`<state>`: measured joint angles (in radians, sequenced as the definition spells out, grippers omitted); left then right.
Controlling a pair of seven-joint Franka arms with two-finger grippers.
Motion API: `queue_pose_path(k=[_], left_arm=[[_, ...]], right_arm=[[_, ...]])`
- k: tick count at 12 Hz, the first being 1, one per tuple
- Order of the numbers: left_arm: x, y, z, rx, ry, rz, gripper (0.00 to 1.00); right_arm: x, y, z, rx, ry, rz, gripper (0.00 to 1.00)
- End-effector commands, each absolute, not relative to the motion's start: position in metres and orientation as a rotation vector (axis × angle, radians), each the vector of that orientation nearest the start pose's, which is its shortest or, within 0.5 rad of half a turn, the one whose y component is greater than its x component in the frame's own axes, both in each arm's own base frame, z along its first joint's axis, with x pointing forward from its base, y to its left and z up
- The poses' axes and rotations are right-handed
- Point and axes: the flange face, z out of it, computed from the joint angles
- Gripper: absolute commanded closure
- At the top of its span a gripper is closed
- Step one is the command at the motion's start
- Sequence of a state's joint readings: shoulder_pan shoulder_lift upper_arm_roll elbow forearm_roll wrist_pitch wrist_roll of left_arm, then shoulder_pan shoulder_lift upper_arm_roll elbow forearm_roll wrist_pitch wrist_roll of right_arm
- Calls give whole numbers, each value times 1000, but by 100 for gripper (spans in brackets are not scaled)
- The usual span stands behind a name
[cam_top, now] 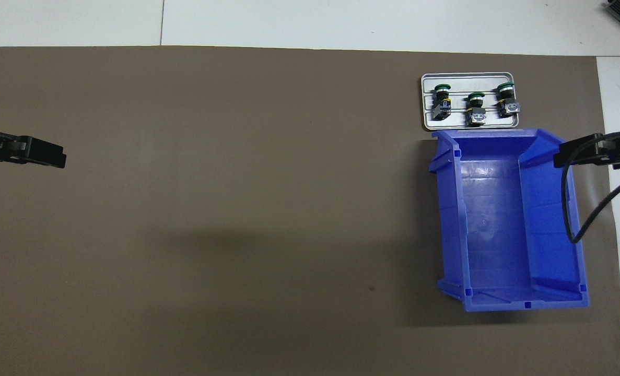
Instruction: Place and press button with both arms
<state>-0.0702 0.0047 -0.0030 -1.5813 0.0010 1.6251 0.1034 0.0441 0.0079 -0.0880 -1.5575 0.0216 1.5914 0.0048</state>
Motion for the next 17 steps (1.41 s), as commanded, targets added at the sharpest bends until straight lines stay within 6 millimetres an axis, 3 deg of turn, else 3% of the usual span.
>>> queue_pose_path(k=[1,5,7,9,13,15,17], left_arm=[[552,-42,627,-3121,288,-48,0],[551,-40,628,-3122,283,-50,0],[550,-40,627,-3122,286,-41,0],[550,-37,626,-3123,274,-38,0],[552,-42,628,-3121,286,-72,0],[553,-41,627,-3119,303,-72,0],[552,-40,627,-3119,305,-69,0]], right_arm=[[552,-24,631,-3113,89,-68,1],[554,-25,624,-3112,94,-46,2],[562,-38,610,-3112,131,-49,9],[591,-51,571,-3118,168,-47,16],[665,-57,487,-3147,176,-252,26],[689,-48,446,-3153,161,-283,37],[706,-48,420,-3155,165,-325,39]])
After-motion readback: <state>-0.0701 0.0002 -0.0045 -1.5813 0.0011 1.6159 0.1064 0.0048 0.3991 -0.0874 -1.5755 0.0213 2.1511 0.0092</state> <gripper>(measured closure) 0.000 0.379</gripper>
